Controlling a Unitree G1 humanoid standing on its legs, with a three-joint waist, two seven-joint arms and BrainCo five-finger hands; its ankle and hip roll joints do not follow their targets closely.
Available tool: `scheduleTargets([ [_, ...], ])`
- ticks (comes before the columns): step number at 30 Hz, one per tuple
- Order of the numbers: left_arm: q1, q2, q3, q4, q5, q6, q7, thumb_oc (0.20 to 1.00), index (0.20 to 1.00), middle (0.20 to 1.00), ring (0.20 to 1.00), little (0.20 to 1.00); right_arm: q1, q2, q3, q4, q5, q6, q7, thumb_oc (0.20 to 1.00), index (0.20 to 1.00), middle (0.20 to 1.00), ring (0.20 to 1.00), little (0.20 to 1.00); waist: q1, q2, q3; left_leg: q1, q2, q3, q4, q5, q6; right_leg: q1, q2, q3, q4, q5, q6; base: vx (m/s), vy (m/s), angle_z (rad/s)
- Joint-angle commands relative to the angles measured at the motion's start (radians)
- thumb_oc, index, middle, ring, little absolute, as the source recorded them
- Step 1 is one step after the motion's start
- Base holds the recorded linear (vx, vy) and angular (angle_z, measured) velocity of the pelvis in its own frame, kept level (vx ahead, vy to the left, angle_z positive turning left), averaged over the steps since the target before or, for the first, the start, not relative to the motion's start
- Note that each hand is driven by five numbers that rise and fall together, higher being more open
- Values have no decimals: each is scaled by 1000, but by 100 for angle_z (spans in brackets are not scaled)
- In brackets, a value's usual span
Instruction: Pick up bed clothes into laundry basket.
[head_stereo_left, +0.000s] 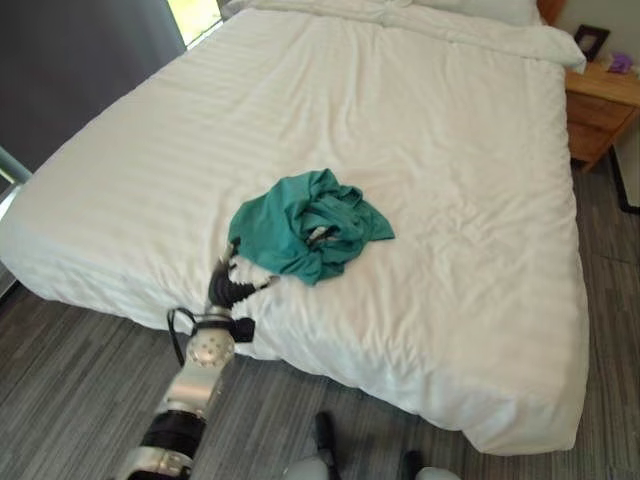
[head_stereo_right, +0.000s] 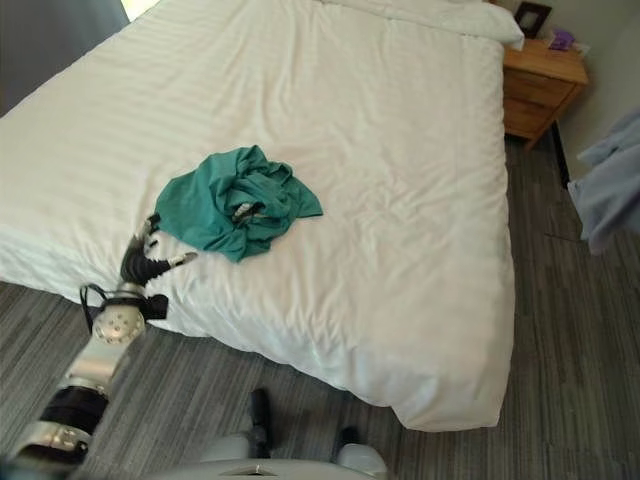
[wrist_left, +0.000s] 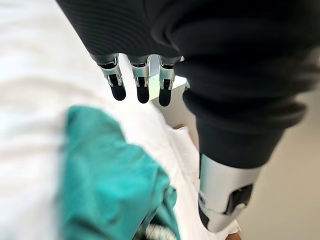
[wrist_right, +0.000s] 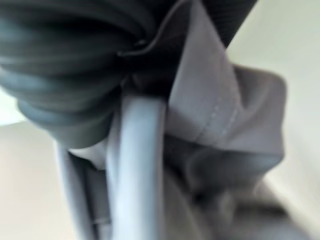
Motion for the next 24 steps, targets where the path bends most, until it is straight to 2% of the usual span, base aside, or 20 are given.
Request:
scheduleTargets([
  [1,-275,176,-65,106,274,65,121,1000,1000,1000,1000,1000,129,-20,-125,-11,-74,-15,-17,200,200,200,200,200,-45,-81,-47,105,76,73,4,-136,-115,-34,-153,15,-76,188,129,37,47,-19],
  [2,-285,176,-73,114,275,64,124,1000,1000,1000,1000,1000,136,-16,-133,-11,-75,-15,-18,200,200,200,200,200,-40,-83,-45,105,76,75,4,-137,-115,-35,-152,17,-76,189,129,22,49,-35],
  [5,-419,216,-138,294,327,130,142,1000,1000,1000,1000,1000,164,31,-112,9,-113,4,-7,200,200,200,200,200,-68,-72,-34,117,80,117,4,-142,-113,-62,-151,23,-65,214,129,3,45,-38],
  [6,-471,219,-170,388,338,151,143,1000,1000,1000,1000,1000,164,55,-91,21,-123,7,-4,200,200,200,200,200,-79,-68,-30,121,83,133,4,-142,-113,-73,-151,22,-62,222,129,10,58,-52],
  [7,-581,226,-256,583,364,185,143,1000,1000,1000,1000,1000,131,83,-33,74,-132,10,-12,200,200,200,200,200,-95,-66,-14,130,91,167,4,-146,-115,-87,-148,16,-60,235,129,-13,50,-52],
  [9,-668,239,-318,735,401,218,126,1000,1000,1000,1000,1000,115,92,-6,85,-142,11,-13,200,200,200,200,200,-122,-66,-3,124,96,196,4,-141,-118,-117,-148,9,-63,252,129,-32,33,-74],
  [10,-675,239,-322,739,400,216,127,1000,1000,1000,1000,1000,115,93,-7,86,-143,11,-13,200,200,200,200,200,-121,-68,-4,119,96,197,4,-135,-118,-122,-148,10,-63,257,129,-25,46,-75],
  [11,-718,235,-347,852,424,240,106,1000,1000,1000,1000,1000,130,106,-6,86,-147,10,-15,200,200,200,200,200,-143,-67,7,108,100,212,4,-135,-121,-145,-147,10,-68,265,129,-46,38,-51],
  [13,-747,236,-364,892,431,246,101,1000,1000,1000,1000,1000,150,111,-25,83,-147,9,-19,200,200,200,200,200,-149,-70,12,92,102,215,4,-131,-122,-165,-147,12,-70,274,129,-54,32,-47],
  [14,-767,231,-376,952,460,263,83,1000,1000,1000,1000,1000,205,129,-70,71,-145,10,-23,200,200,200,200,200,-173,-74,26,55,106,214,4,-122,-125,-206,-146,18,-77,278,129,-86,28,-64],
  [17,-773,207,-420,1032,528,273,22,1000,1000,1000,1000,1000,252,162,-116,61,-102,2,-23,200,200,200,200,200,-196,-79,51,2,110,202,4,-106,-127,-267,-150,27,-78,283,129,-75,36,-17],
  [18,-756,196,-428,1066,564,277,-5,746,746,746,746,746,280,191,-135,46,-88,-3,-18,200,200,200,200,200,-207,-80,54,-18,114,201,4,-101,-129,-291,-148,36,-78,287,129,-43,18,-8],
  [19,-757,194,-429,1067,565,276,-6,746,746,746,746,746,287,193,-141,44,-88,-2,-18,200,200,200,200,200,-205,-80,51,-21,114,201,4,-101,-129,-294,-148,36,-78,287,129,-47,22,-4],
  [20,-731,178,-435,1116,608,284,-40,558,558,558,558,558,301,218,-161,-4,-67,-11,-19,200,200,200,200,200,-215,-79,56,-50,117,198,4,-95,-129,-324,-148,47,-78,290,129,0,0,0],
  [21,-731,177,-435,1116,608,284,-40,482,482,482,482,482,303,219,-163,-5,-67,-10,-19,200,200,200,200,200,-214,-78,55,-51,117,198,4,-95,-129,-325,-148,47,-78,290,129,-33,56,1],
  [22,-670,163,-413,1149,647,280,-84,260,260,260,260,260,330,240,-195,-82,-53,-33,-15,200,200,200,200,200,-227,-75,64,-62,116,198,4,-97,-128,-344,-149,63,-78,289,129,-1,38,0],
  [23,-669,161,-413,1147,648,280,-85,200,200,200,200,200,339,241,-202,-87,-53,-31,-14,200,200,200,200,200,-225,-74,62,-64,116,198,4,-97,-127,-346,-149,63,-78,289,129,5,68,-5],
  [24,-628,182,-392,1146,669,271,-105,200,200,200,200,200,404,265,-271,-170,-54,-39,-7,200,200,200,200,200,-231,-70,66,-70,114,199,4,-99,-127,-359,-151,71,-78,288,129,18,43,-11],
])
